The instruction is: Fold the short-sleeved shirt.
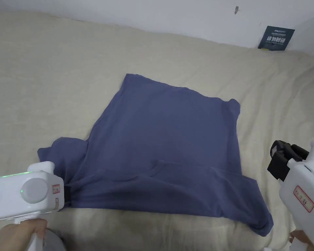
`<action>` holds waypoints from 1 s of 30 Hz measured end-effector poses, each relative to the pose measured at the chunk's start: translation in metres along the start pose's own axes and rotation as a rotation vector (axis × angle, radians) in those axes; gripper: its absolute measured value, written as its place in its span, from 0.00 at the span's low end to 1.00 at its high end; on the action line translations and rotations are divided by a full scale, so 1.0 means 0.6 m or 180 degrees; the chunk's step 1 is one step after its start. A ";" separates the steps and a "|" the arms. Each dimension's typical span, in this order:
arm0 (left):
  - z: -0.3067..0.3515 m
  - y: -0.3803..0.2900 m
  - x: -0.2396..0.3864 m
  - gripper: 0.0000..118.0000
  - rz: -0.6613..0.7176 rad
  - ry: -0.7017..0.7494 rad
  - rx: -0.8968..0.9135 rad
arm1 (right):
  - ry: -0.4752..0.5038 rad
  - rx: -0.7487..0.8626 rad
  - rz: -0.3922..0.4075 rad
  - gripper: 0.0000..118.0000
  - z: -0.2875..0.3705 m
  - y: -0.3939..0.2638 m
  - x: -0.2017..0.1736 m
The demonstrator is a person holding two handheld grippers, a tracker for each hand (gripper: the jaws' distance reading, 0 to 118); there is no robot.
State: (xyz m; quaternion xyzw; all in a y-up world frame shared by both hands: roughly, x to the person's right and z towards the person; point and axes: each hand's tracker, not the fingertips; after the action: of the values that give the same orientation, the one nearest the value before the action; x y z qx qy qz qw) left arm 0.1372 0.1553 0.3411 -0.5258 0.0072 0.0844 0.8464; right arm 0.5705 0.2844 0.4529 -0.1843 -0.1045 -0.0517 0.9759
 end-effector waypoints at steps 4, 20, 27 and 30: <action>0.043 -0.003 0.003 0.03 0.0041 -0.0044 0.0399 | 0.0192 -0.0076 0.0112 0.04 -0.026 0.052 -0.019; 0.072 -0.001 0.006 0.03 0.0153 -0.0119 0.0708 | 0.1136 -0.0894 0.0643 0.99 -0.351 0.250 -0.270; 0.042 0.026 -0.005 0.03 0.0297 -0.0140 0.0533 | 0.0984 -0.1511 0.1246 0.99 -0.590 0.258 -0.415; 0.040 0.026 -0.010 0.03 0.0482 -0.0152 0.0467 | 0.0953 -0.1868 0.1352 0.99 -0.698 0.245 -0.465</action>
State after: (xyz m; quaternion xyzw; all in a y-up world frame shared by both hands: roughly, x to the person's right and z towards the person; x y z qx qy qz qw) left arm 0.1272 0.1826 0.3384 -0.4582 0.0329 0.1598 0.8737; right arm 0.3971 0.2828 -0.0417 -0.4635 0.0987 0.0975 0.8751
